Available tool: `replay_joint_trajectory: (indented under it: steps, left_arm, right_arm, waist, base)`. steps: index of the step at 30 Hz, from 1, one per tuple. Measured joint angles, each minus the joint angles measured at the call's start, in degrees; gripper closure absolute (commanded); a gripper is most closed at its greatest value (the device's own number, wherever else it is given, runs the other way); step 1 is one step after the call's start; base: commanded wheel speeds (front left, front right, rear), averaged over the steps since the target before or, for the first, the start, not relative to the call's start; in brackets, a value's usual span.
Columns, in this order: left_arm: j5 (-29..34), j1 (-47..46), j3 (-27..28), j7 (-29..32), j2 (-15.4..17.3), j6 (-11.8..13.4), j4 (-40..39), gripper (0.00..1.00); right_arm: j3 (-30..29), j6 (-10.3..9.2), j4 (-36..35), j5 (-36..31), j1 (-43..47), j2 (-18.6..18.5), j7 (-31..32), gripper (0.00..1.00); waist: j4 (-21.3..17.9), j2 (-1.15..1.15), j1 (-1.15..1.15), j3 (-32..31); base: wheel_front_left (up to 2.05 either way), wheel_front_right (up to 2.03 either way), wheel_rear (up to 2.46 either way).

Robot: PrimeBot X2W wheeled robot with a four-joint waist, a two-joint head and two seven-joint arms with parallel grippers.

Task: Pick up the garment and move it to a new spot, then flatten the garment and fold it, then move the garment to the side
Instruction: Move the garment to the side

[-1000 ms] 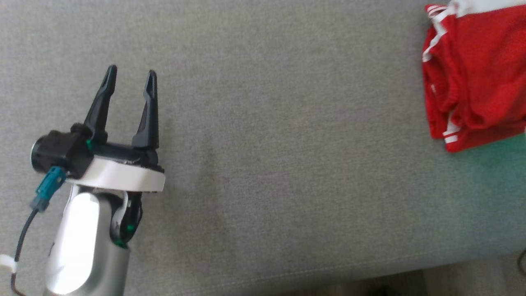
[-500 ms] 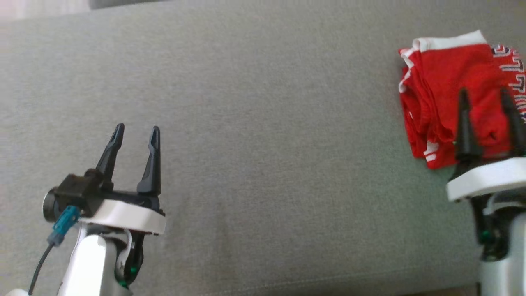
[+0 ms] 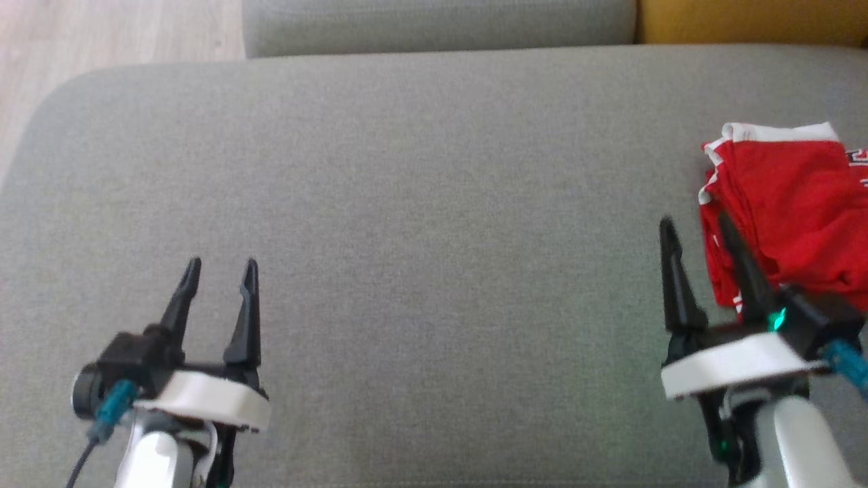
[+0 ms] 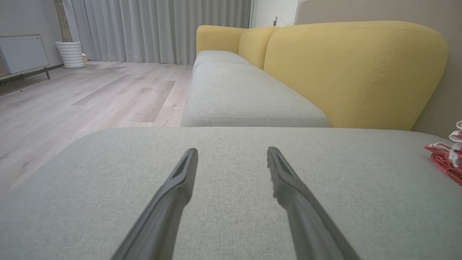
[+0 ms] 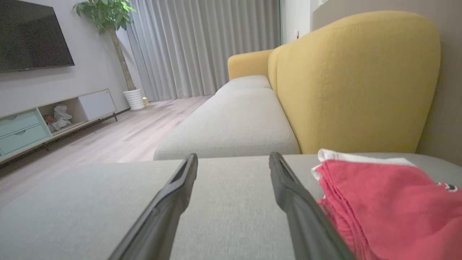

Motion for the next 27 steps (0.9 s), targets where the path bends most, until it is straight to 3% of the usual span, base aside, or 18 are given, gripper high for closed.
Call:
replay_joint_trajectory:
  steps: [15, 27]
  left_arm:
    - [1.58, 8.87, -0.43, 0.11, 1.77, 1.27, 0.13, 0.00]
    - [1.58, 9.89, -1.18, 0.85, 2.11, 2.24, -1.34, 0.00]
  right_arm:
    - [-0.05, 0.00, -1.23, -0.57, 10.15, 0.03, 1.88, 0.00]
    - [-0.69, 0.00, -2.69, -0.62, 11.42, 0.09, 2.66, 0.00]
  waist:
    - [-0.30, 0.00, 0.00, -6.57]
    - [-0.54, 0.00, 0.00, -7.09]
  base:
    - [0.00, 0.00, 0.00]
    - [0.00, 0.00, 0.00]
